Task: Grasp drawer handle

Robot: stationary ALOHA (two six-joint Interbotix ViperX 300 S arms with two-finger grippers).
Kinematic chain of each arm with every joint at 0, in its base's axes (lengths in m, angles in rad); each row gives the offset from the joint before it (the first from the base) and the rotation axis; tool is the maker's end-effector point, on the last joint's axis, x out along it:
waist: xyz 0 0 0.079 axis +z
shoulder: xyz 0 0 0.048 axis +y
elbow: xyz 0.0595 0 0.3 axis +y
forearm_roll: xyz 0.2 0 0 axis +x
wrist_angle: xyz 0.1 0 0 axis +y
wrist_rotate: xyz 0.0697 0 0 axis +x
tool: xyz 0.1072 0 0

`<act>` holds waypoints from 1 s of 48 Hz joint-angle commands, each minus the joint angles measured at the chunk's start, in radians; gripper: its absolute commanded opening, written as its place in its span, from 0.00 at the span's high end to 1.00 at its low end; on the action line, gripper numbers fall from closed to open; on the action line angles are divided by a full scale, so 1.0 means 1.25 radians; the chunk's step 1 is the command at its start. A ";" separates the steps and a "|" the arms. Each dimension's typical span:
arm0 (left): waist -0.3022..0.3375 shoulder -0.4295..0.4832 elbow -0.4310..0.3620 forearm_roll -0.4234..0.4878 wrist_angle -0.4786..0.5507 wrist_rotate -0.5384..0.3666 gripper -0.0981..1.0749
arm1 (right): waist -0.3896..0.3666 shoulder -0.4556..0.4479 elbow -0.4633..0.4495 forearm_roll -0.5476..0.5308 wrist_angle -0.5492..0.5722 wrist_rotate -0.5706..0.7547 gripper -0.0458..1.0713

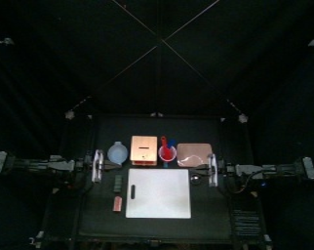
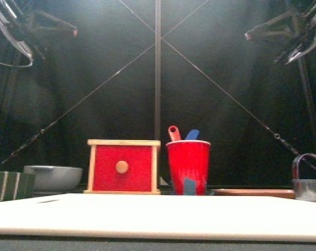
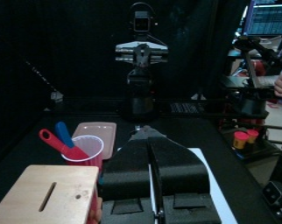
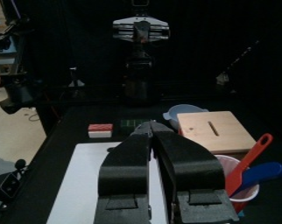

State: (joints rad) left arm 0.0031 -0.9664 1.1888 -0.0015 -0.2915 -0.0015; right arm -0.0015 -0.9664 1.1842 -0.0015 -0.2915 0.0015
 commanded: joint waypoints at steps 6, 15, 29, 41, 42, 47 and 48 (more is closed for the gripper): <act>0.011 0.026 0.005 -0.045 -0.025 -0.005 0.94 | -0.020 0.066 -0.022 -0.001 0.005 0.004 0.96; 0.002 0.088 0.007 -0.161 -0.129 -0.006 0.92 | -0.044 0.205 -0.108 -0.018 0.001 0.001 0.92; -0.074 0.258 0.013 -0.342 -0.399 -0.039 0.92 | -0.121 0.471 -0.287 -0.088 -0.081 -0.007 0.92; -0.082 0.337 0.025 -0.382 -0.405 -0.093 0.92 | -0.190 0.680 -0.432 -0.114 -0.153 -0.006 0.92; -0.082 0.344 0.027 -0.389 -0.405 -0.102 0.92 | -0.194 0.695 -0.442 -0.115 -0.155 -0.006 0.92; -0.085 0.394 0.025 -0.418 -0.421 -0.156 0.92 | -0.214 0.761 -0.488 -0.117 -0.157 -0.009 0.92; -0.086 0.404 0.025 -0.420 -0.425 -0.166 0.92 | -0.216 0.772 -0.497 -0.117 -0.157 -0.010 0.92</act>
State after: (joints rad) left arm -0.0982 -0.5031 1.2349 -0.5123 -0.8007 -0.1795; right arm -0.2531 -0.0322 0.6213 -0.1457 -0.4771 -0.0092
